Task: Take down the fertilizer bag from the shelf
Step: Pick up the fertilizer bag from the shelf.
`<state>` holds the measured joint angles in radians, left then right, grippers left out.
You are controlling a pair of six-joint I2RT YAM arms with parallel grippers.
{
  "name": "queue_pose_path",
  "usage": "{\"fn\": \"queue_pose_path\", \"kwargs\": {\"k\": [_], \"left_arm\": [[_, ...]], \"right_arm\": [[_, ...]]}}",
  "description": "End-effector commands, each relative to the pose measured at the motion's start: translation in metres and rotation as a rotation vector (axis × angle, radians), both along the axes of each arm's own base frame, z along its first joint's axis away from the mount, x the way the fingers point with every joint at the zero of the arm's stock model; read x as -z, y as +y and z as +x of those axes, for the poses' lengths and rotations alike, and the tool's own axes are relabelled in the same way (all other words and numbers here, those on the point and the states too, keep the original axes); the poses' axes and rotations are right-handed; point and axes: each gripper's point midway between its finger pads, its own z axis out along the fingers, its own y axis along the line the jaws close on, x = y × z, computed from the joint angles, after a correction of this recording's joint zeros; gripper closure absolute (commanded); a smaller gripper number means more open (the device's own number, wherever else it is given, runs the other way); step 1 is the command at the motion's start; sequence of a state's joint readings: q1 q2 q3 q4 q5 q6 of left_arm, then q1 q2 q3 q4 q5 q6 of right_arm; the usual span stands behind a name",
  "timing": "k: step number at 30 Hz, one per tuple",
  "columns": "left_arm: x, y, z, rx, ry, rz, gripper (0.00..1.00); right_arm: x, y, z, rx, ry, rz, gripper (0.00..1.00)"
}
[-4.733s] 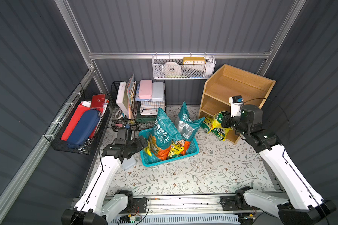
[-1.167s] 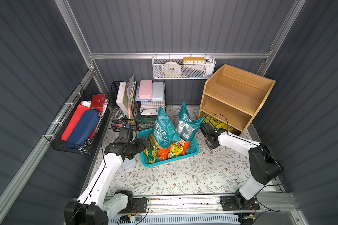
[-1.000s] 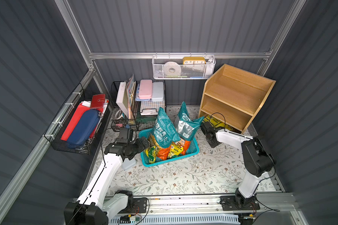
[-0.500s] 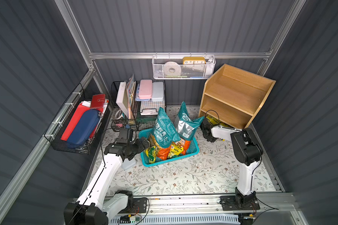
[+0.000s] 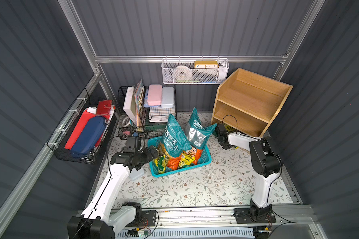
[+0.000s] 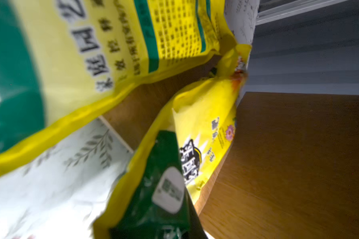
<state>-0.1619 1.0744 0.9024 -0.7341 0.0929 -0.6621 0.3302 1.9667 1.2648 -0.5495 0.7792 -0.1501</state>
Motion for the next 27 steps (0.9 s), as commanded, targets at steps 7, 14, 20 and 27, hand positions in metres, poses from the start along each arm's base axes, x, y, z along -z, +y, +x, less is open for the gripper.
{"fn": "queue_pose_path", "kwargs": {"k": [7,14,20,27], "left_arm": [[0.001,0.000,-0.002,-0.002,0.005,-0.004,0.01],[0.001,0.000,-0.001,-0.001,0.002,-0.003,0.01],[0.000,0.000,0.000,0.000,-0.003,-0.007,0.01],[-0.004,-0.001,0.001,0.006,-0.011,-0.009,0.01]], "right_arm": [[-0.048,0.020,-0.043,0.087,-0.123,0.301,1.00],[-0.101,0.051,-0.075,0.050,-0.194,0.623,1.00],[-0.169,0.087,-0.093,-0.085,-0.297,0.918,1.00],[-0.272,0.111,-0.114,-0.256,-0.473,1.164,1.00]]}}
